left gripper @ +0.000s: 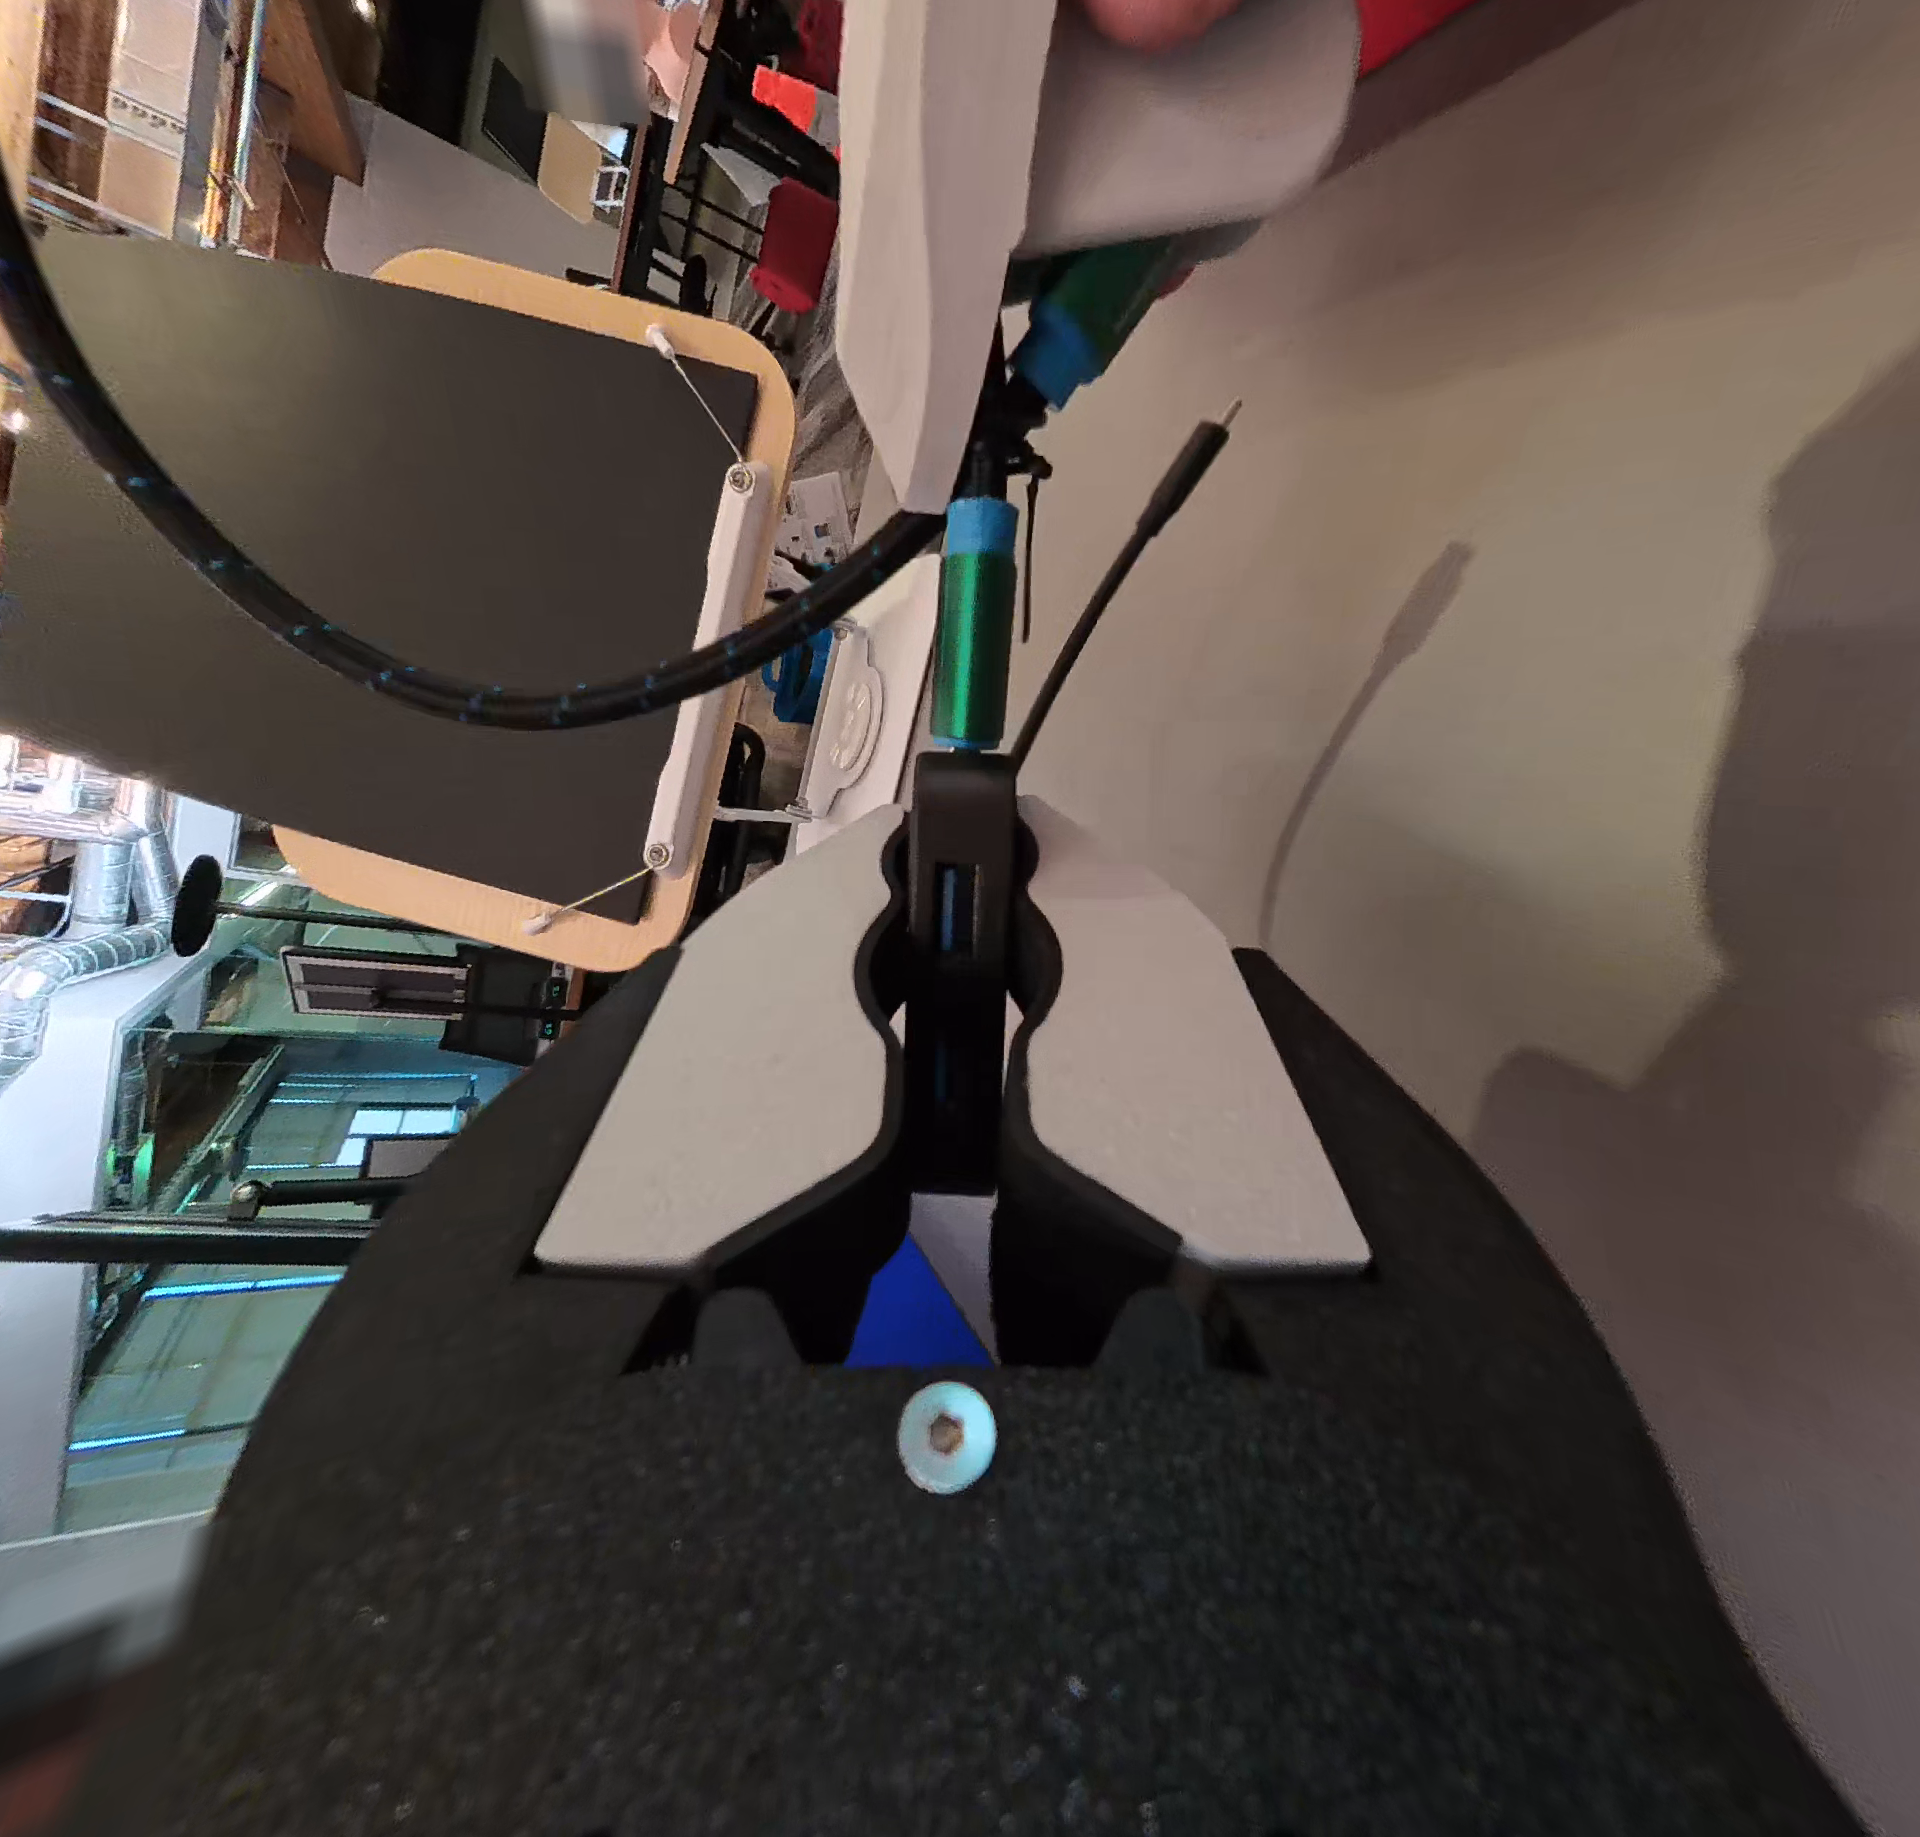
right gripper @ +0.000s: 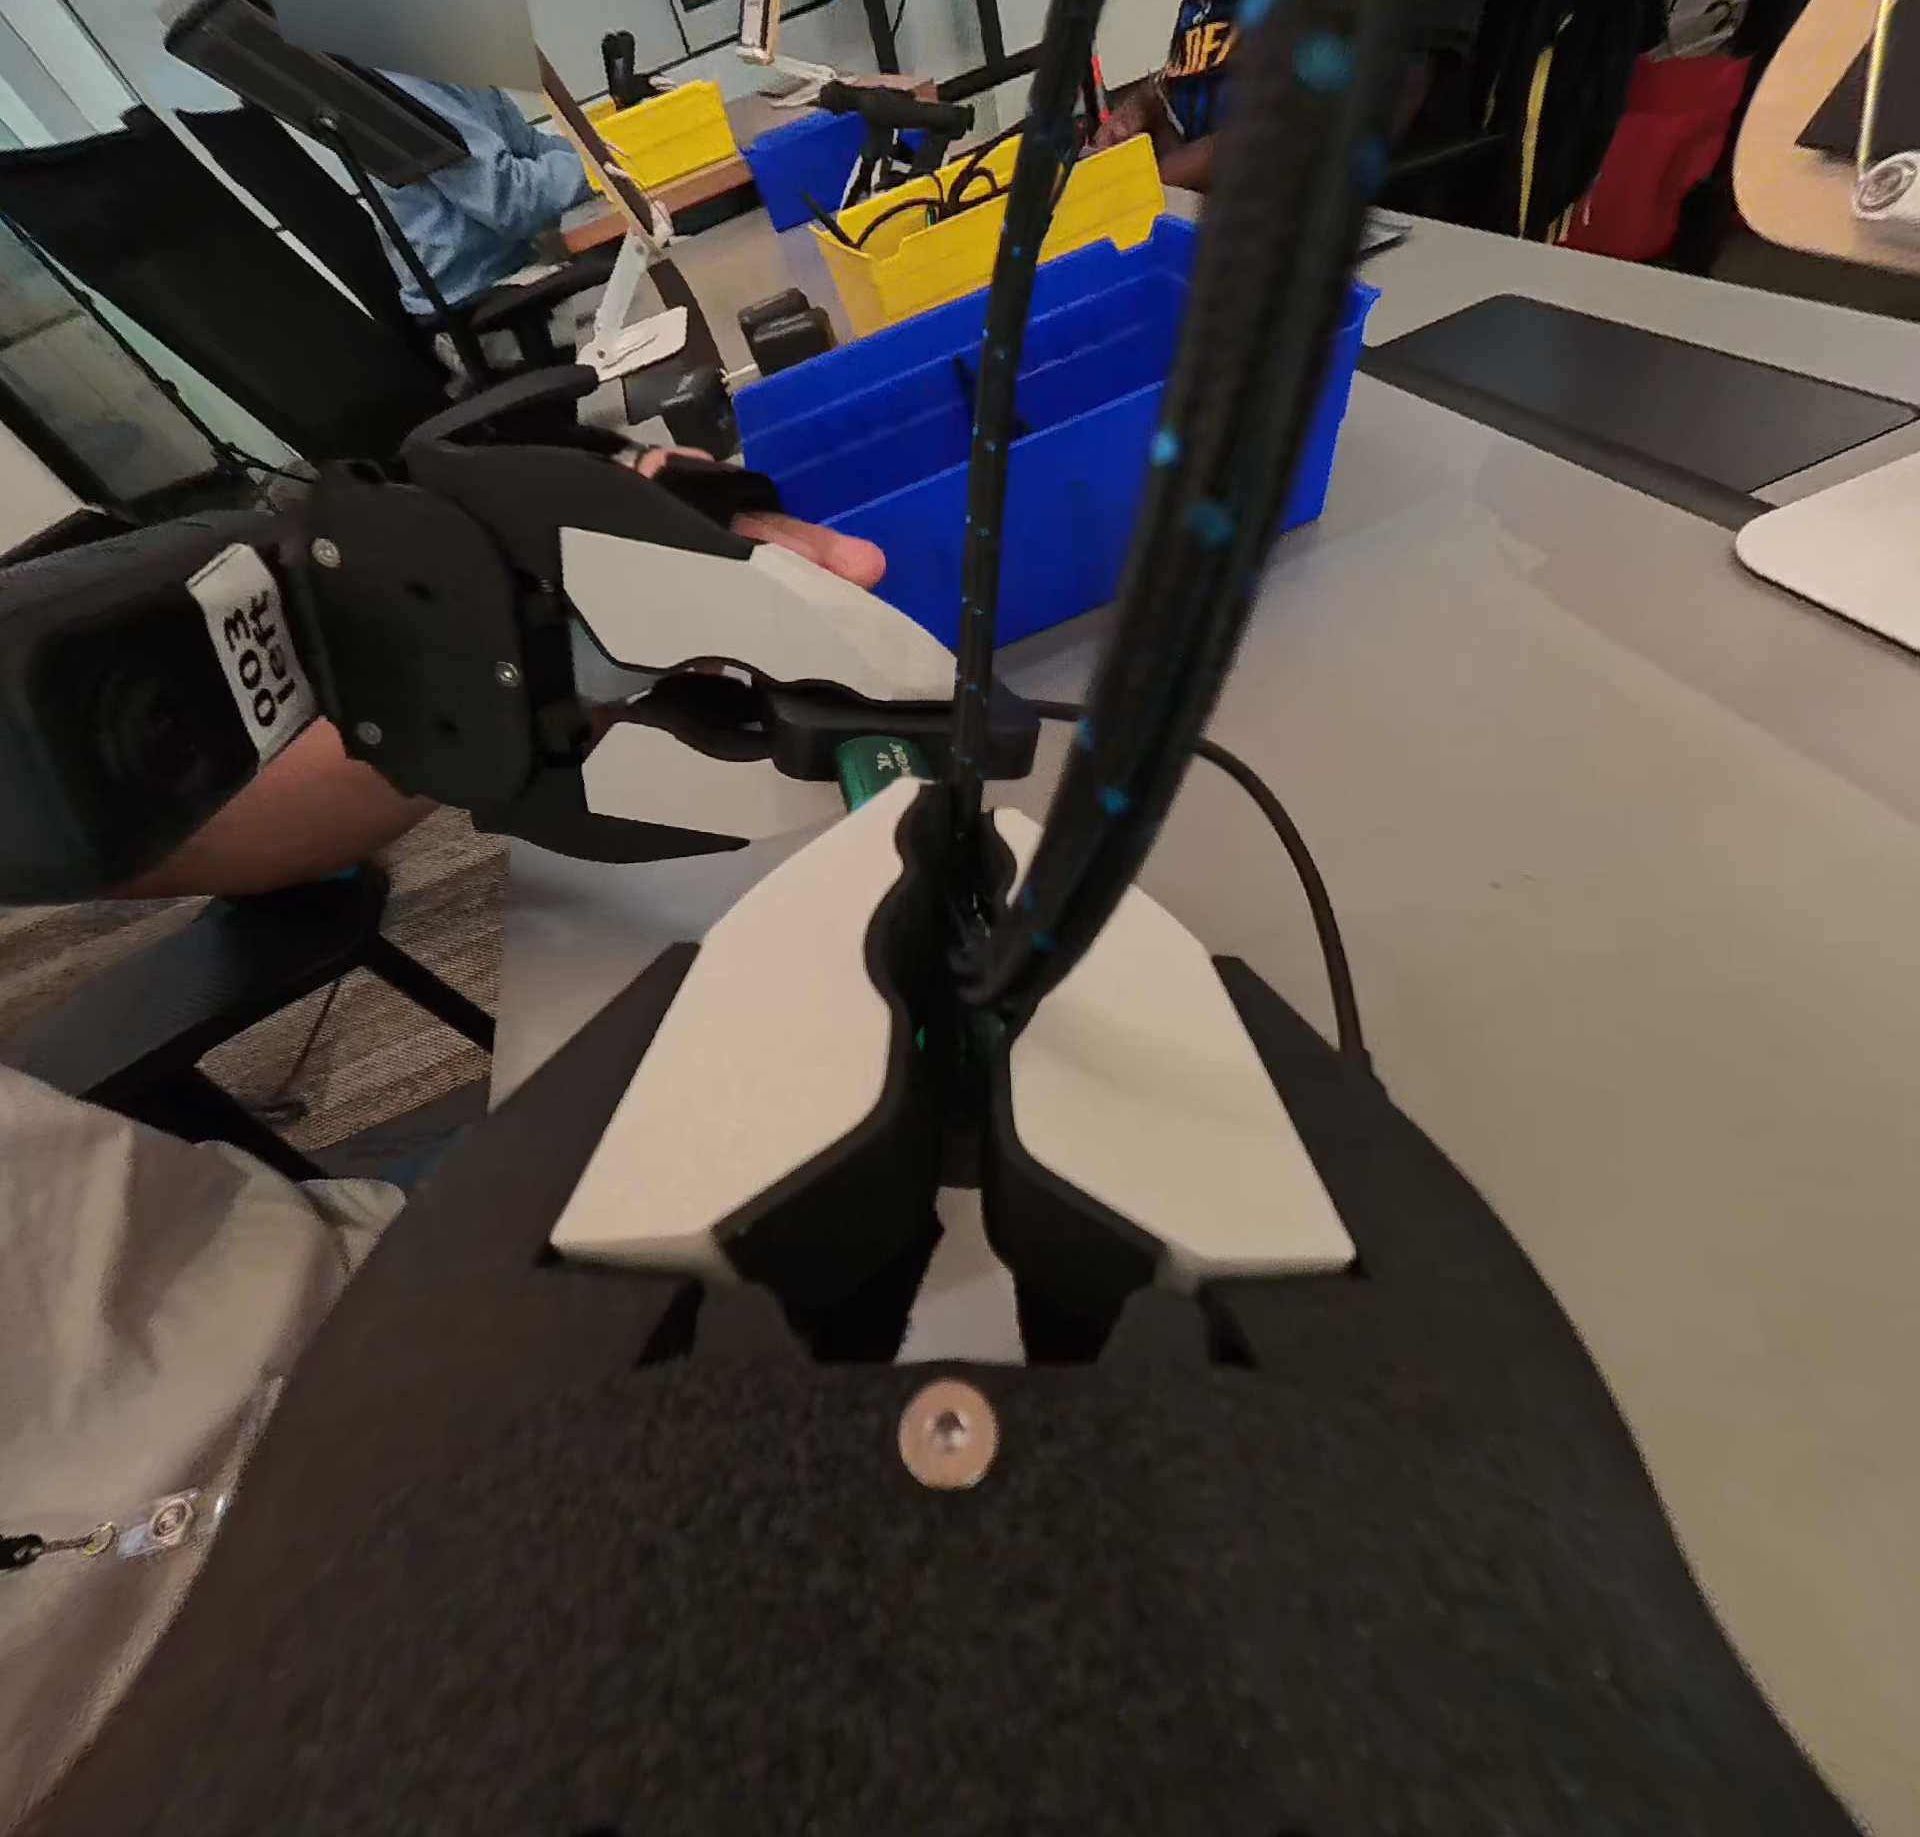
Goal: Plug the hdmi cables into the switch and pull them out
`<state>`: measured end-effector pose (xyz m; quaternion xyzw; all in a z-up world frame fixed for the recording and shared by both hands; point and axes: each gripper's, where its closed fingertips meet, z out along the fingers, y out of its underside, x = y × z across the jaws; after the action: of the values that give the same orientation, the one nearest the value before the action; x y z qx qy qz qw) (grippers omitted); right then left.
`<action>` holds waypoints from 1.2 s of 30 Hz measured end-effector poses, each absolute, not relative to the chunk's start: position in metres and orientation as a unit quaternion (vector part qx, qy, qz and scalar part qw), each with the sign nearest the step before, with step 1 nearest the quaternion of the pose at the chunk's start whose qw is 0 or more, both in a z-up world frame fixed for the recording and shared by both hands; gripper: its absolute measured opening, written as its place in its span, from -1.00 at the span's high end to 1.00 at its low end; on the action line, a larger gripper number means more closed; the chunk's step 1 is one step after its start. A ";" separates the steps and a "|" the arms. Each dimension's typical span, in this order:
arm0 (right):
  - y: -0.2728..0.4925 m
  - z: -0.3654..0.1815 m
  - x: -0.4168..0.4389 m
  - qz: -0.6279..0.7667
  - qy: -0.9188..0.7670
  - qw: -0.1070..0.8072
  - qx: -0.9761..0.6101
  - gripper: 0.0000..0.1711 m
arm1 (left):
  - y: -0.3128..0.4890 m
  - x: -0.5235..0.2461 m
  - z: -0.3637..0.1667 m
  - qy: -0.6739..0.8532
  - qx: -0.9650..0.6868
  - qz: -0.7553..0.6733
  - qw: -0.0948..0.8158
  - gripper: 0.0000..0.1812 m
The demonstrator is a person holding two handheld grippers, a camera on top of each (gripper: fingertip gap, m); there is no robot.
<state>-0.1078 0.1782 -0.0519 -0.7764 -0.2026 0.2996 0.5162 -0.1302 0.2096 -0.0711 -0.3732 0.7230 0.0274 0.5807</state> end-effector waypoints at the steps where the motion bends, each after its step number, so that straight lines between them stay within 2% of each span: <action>1: 0.178 -0.052 -0.107 0.299 -0.201 0.517 -0.776 0.94 | 0.210 -0.129 -0.071 0.723 -0.371 0.029 0.581 0.84; 5: 0.175 -0.050 -0.107 0.361 -0.174 0.501 -0.767 0.89 | 0.211 -0.127 -0.070 0.722 -0.356 0.042 0.592 0.85; 8: 0.172 -0.052 -0.108 0.375 -0.175 0.493 -0.765 0.69 | 0.215 -0.128 -0.066 0.711 -0.365 0.038 0.600 0.85; 11: 0.171 -0.048 -0.109 0.339 -0.198 0.526 -0.755 0.81 | 0.211 -0.128 -0.065 0.711 -0.365 0.020 0.601 0.85; 18: 0.170 -0.048 -0.106 0.326 -0.210 0.528 -0.755 0.82 | 0.211 -0.130 -0.068 0.713 -0.370 0.017 0.595 0.85; 27: 0.169 -0.048 -0.103 0.263 -0.248 0.529 -0.768 0.62 | 0.211 -0.131 -0.069 0.716 -0.365 0.024 0.594 0.85; 29: 0.165 -0.047 -0.109 0.282 -0.258 0.518 -0.765 0.67 | 0.210 -0.131 -0.069 0.718 -0.363 0.022 0.593 0.85; 31: 0.166 -0.051 -0.110 0.275 -0.258 0.515 -0.770 0.83 | 0.208 -0.129 -0.070 0.722 -0.360 0.026 0.590 0.85; 36: 0.163 -0.057 -0.108 0.264 -0.271 0.495 -0.782 0.86 | 0.208 -0.129 -0.074 0.722 -0.363 0.027 0.588 0.85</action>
<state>-0.1079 0.1635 -0.0567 -0.7821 -0.2711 0.2640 0.4952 -0.1292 0.2078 -0.0743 -0.3629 0.7223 0.0270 0.5881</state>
